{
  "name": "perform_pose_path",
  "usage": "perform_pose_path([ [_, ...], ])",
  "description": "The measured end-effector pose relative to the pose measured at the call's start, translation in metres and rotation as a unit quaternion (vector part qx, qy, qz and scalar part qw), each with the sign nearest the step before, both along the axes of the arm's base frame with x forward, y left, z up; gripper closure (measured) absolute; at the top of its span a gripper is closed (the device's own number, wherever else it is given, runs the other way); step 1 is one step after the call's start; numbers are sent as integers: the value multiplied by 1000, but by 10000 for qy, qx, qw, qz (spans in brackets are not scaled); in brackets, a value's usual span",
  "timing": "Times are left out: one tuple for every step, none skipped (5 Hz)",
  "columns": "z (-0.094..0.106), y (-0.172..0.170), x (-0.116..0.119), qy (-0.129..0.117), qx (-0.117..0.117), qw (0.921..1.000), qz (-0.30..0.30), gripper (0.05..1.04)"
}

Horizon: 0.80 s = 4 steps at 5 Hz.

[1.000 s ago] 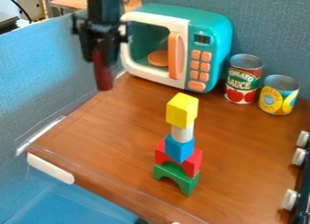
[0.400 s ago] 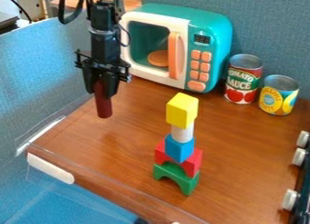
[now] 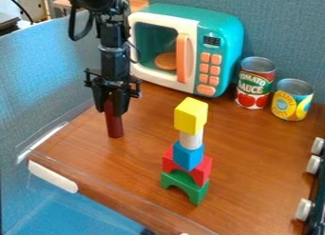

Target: Remove the top to the left of the table

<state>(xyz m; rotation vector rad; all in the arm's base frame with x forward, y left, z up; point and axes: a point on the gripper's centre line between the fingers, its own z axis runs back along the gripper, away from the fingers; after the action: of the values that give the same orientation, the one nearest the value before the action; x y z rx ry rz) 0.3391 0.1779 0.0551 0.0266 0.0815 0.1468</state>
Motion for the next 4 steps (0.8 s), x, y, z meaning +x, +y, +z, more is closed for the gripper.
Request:
perform_pose_path([
  [-1,4,1,154,-62,9996,238,567],
  [-2,4,2,216,-78,9991,358,494],
  [-2,4,-1,327,-108,9987,381,219],
  [31,-8,5,97,-76,9995,301,74],
])
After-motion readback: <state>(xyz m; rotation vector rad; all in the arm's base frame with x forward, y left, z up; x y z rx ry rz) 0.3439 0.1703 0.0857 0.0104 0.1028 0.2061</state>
